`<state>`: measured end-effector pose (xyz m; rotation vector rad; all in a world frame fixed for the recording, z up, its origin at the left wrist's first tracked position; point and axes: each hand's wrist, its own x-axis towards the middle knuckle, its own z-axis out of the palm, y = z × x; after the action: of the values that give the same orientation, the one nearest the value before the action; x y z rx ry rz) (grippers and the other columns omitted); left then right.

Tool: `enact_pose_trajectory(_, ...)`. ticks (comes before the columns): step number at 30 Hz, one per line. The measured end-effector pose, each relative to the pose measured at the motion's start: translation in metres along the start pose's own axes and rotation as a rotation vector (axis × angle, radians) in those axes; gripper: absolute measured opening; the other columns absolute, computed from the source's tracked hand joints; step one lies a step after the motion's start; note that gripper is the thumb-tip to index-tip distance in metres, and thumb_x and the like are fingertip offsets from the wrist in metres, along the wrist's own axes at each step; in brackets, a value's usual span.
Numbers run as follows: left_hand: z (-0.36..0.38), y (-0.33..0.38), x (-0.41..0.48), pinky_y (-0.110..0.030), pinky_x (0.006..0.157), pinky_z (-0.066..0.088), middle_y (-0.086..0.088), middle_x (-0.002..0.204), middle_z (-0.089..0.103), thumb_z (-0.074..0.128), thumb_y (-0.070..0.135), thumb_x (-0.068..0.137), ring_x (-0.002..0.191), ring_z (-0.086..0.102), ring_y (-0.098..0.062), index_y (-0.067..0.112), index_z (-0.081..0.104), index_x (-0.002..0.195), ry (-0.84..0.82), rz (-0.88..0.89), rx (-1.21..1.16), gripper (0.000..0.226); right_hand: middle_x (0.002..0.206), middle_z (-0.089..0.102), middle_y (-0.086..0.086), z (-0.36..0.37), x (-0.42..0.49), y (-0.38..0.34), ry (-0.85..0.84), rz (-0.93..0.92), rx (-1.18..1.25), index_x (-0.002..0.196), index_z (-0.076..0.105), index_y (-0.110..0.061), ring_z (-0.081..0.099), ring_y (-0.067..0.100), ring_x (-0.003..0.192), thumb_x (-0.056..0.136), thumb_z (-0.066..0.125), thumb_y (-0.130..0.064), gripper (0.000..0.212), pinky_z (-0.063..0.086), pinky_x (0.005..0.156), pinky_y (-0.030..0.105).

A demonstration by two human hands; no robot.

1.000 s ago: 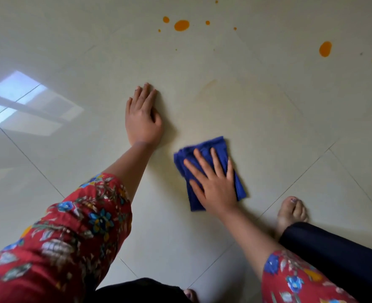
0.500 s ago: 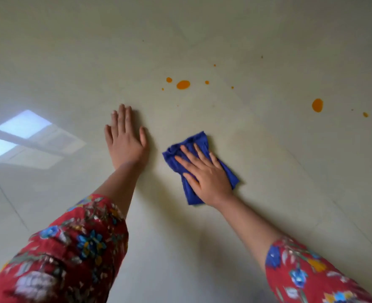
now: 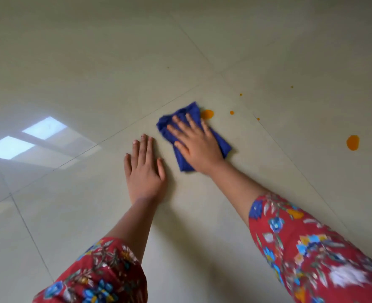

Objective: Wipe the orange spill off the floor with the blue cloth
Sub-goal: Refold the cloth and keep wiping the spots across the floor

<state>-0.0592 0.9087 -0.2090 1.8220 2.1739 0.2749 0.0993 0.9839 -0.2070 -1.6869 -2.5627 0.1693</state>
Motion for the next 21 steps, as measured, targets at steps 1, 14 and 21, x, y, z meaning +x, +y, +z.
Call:
enact_pose_trajectory(1,0.0,0.0,0.0,-0.036,0.12,0.003,0.01,0.163,0.007,0.028,0.036,0.096,0.15,0.003,-0.013,0.026,0.014,0.155,-0.003,-0.002,0.0,0.061,0.156,0.033,-0.005,-0.001,0.01,0.013,0.01,0.078,-0.002,0.146,0.04,-0.031,0.031,0.022,0.143,0.096,0.024,-0.045,0.055,0.026,0.113,0.048)
enact_pose_trajectory(14,-0.003,0.002,0.0,-0.038,0.12,0.001,0.009,0.163,0.001,0.028,0.034,0.096,0.15,-0.002,-0.014,0.024,0.012,0.155,-0.068,-0.022,0.047,0.062,0.155,0.034,-0.009,0.003,0.03,0.005,0.026,0.097,0.068,0.145,0.04,-0.034,0.031,0.02,0.143,0.096,0.029,-0.045,0.051,0.028,0.11,0.047)
enact_pose_trajectory(21,-0.007,0.006,0.001,-0.039,0.119,0.003,0.001,0.162,0.014,0.033,0.032,0.092,0.15,0.009,-0.02,0.02,0.021,0.153,-0.064,-0.031,0.075,0.064,0.159,0.024,-0.007,0.004,-0.008,0.017,0.148,0.656,0.033,0.151,0.028,-0.033,0.02,0.024,0.147,0.1,0.029,-0.045,0.053,0.016,0.115,0.051)
